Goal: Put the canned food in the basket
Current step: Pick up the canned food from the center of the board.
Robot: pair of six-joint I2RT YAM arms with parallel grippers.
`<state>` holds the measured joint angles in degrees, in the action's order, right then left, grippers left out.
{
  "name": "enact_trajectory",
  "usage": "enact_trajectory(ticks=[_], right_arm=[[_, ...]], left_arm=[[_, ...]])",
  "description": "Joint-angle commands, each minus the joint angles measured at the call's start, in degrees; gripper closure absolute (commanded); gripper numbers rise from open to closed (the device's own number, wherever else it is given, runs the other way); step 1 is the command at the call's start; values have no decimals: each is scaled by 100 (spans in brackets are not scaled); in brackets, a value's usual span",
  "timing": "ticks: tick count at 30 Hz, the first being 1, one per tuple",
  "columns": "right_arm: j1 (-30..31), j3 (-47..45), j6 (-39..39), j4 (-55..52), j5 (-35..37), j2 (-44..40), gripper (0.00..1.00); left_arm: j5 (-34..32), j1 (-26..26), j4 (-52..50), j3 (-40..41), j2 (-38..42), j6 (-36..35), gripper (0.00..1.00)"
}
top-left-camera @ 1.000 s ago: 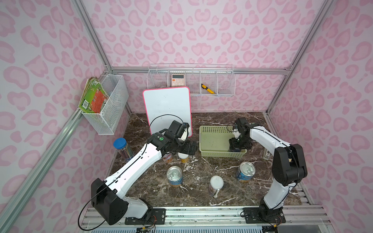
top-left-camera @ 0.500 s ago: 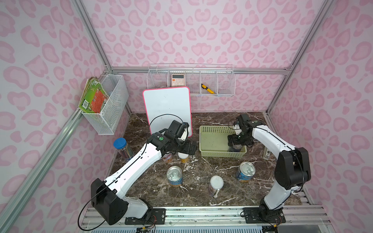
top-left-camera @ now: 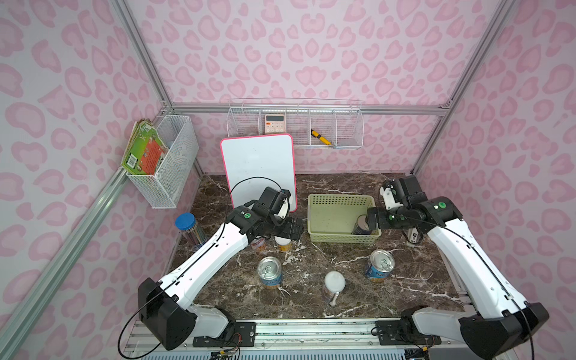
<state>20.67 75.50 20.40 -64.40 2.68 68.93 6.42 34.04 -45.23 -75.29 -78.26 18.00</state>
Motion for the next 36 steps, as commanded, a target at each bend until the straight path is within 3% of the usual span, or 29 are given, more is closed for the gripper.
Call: enact_trajectory(ticks=[1, 10, 23, 28, 32, 36], right_arm=[[66, -685, 604, -310, -218, -404, 1], [174, -2242, 869, 42, -401, -733, 0], [144, -2712, 1063, 843, -177, -423, 0], [78, -2839, 965, 1026, -208, 114, 0], [87, -3004, 971, 1159, -185, 176, 8], [80, -3016, 962, 1233, -134, 223, 24]], left_arm=[[17, -3, 82, 61, 55, -25, 1], [0, -8, 143, 234, 162, -51, 1], [-26, -8, 145, 304, 173, -7, 1], [-26, -8, 132, 288, 157, -14, 1], [-42, -7, 94, 273, 156, -25, 1], [-87, -13, 90, 276, 153, -40, 1]])
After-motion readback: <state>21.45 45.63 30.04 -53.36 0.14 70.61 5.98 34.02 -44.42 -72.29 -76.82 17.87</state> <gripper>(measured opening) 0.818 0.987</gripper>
